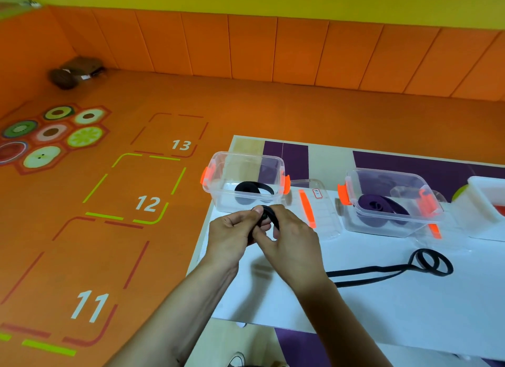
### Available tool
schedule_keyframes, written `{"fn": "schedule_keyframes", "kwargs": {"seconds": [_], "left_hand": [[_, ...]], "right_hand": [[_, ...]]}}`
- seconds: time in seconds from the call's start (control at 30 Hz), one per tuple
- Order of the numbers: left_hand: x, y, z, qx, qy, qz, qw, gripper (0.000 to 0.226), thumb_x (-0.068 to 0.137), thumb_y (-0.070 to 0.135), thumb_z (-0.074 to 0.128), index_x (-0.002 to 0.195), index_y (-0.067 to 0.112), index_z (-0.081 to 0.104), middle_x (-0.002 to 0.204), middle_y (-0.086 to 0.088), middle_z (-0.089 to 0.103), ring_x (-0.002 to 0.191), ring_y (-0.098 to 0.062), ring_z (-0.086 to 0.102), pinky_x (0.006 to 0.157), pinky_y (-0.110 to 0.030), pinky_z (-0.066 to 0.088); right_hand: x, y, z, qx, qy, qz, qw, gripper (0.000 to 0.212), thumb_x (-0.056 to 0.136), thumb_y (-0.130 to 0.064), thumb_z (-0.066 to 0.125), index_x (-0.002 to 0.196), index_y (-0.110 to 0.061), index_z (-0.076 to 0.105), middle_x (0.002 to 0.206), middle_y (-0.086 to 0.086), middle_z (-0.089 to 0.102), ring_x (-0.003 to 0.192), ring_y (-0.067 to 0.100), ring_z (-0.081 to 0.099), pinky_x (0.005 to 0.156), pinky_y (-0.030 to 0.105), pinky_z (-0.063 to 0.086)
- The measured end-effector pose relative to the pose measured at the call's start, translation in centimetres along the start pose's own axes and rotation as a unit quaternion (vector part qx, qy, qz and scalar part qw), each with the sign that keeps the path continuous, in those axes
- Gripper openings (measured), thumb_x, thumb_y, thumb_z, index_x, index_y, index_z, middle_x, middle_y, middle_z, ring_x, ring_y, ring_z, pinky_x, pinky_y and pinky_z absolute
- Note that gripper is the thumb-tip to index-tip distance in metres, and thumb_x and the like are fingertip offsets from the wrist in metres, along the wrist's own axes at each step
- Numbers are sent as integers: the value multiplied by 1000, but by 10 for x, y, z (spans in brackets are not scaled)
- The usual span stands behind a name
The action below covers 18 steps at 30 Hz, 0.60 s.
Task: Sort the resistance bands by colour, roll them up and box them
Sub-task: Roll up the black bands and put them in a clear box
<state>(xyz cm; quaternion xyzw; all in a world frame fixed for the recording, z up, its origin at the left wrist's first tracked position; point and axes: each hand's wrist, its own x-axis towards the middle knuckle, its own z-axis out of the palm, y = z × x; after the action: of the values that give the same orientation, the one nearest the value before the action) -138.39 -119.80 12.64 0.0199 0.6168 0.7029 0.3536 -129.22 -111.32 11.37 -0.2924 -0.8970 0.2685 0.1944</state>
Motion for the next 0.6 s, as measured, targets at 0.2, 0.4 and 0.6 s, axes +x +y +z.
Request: {"fn": "schedule_keyframes", "kwargs": {"seconds": [0.2, 0.4, 0.6], "left_hand": [[-8, -6, 2, 20, -3, 4, 1000, 21, 91, 26, 74, 94, 6, 80, 90, -12, 79, 87, -22, 77, 76, -30, 59], [2, 15, -19, 170, -126, -41, 976, 34, 91, 42, 71, 98, 9, 79, 91, -12, 78, 81, -21, 74, 66, -29, 57], [20, 32, -42, 284, -260, -37, 922, 24, 90, 30, 74, 97, 8, 78, 94, -15, 78, 85, -22, 74, 74, -30, 58]], "right_hand": [[0, 4, -1, 25, -13, -2, 1000, 10, 95, -39, 59, 100, -31, 61, 81, -15, 56, 70, 6, 47, 64, 29, 41], [2, 17, -27, 39, -105, -61, 992, 23, 99, -42, 58, 122, -43, 58, 87, -13, 51, 81, 1, 51, 72, 21, 42], [-3, 19, -28, 74, -156, -104, 980, 47, 96, -39, 67, 139, -51, 52, 97, -11, 53, 92, -6, 46, 79, 11, 36]]}}
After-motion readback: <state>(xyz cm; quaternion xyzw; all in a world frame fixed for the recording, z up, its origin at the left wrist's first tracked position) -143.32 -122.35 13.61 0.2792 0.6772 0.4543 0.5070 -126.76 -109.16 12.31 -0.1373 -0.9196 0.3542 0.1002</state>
